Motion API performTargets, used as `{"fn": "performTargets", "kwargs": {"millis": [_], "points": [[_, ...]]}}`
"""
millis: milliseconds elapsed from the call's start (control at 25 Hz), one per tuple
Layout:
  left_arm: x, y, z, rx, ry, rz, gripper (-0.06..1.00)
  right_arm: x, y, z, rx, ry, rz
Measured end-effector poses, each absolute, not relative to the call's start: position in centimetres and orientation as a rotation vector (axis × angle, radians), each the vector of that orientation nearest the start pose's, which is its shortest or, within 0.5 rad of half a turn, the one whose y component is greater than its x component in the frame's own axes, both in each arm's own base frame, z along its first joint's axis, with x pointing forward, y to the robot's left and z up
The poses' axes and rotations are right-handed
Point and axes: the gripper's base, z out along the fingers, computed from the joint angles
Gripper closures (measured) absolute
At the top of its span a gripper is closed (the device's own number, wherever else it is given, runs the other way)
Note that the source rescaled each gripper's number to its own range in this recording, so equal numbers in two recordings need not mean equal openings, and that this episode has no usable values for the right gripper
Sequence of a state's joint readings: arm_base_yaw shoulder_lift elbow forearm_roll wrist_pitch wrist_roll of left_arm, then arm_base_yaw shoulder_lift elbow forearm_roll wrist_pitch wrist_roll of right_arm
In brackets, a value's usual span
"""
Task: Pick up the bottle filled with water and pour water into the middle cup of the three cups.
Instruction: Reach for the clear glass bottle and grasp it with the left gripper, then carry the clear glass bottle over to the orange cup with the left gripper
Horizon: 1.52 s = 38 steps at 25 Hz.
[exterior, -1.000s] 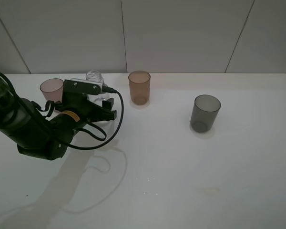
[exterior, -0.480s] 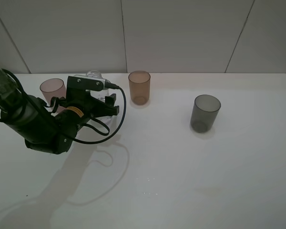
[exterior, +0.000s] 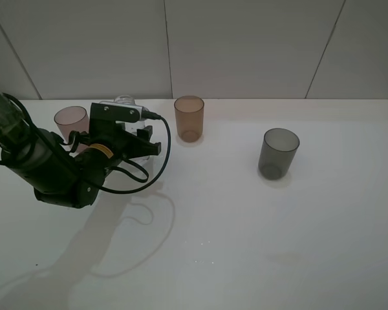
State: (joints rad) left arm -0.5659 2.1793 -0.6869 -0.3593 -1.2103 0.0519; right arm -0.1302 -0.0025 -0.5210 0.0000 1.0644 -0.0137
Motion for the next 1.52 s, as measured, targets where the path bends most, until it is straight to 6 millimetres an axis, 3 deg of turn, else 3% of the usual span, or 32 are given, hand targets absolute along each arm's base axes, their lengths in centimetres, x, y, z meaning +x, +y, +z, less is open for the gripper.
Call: {"fn": "performTargets", "kwargs": {"millis": [520,680,960,1240,1520], "points": [[30.2,-15.8,7.8,0.197,1.774,-0.181,0.94,-0.8,0.1,28.3,0.118,2.022,-0.091],[30.1,-15.8,11.7,0.219,1.715,-0.181,0.94,-0.8,0.1,28.3,0.118,2.022,-0.091],[29.8,-16.5,17.2,0.489,1.795,-0.097,0.94,-0.8,0.1,28.3,0.118,2.022,-0.091],[32.0,-18.4,21.2,0.852,1.891,-0.065,0.94,-0.8,0.1,28.3,0.118,2.022,-0.091],[34.4,-19.6,25.0,1.16,1.86,0.036,0.94,-0.8,0.1,28.3,0.118,2.022,-0.091]]}}
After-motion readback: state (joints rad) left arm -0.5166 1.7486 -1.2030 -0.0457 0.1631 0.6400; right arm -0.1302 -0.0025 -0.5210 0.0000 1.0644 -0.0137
